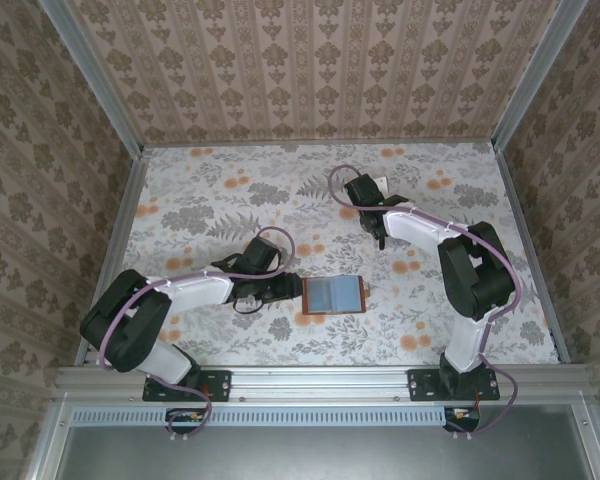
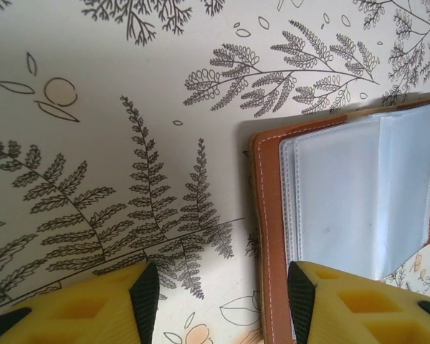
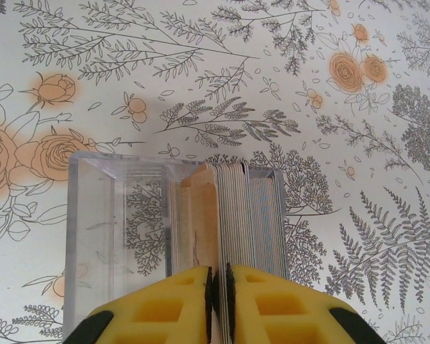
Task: Put the credit cards into the card holder
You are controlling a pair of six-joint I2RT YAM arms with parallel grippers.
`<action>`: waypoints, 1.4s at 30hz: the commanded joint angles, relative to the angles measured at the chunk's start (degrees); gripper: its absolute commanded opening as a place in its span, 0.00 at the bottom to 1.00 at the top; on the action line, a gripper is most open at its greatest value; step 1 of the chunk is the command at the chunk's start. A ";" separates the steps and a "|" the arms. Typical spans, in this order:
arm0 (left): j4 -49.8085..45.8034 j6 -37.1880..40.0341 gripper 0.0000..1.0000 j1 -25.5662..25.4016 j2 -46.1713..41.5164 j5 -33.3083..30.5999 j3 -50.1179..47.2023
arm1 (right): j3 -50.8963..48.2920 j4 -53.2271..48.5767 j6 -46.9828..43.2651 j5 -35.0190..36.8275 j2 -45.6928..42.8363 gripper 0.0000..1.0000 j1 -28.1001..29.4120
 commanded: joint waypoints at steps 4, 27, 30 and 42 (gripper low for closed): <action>-1.09 1.90 0.53 -0.39 -1.26 0.08 0.42 | 1.64 -2.29 -1.29 3.41 -0.99 0.14 0.54; -1.63 1.63 0.53 -0.46 -0.20 0.74 0.80 | 2.19 -5.29 12.71 -9.29 -8.20 0.00 -1.28; -1.96 2.49 0.51 -0.37 -0.13 0.88 1.09 | 2.82 -5.95 13.82 -10.25 -8.33 0.00 -1.73; 0.20 1.92 0.49 -0.37 0.26 2.83 1.13 | 4.83 -13.96 25.88 -12.93 -14.95 0.00 -1.91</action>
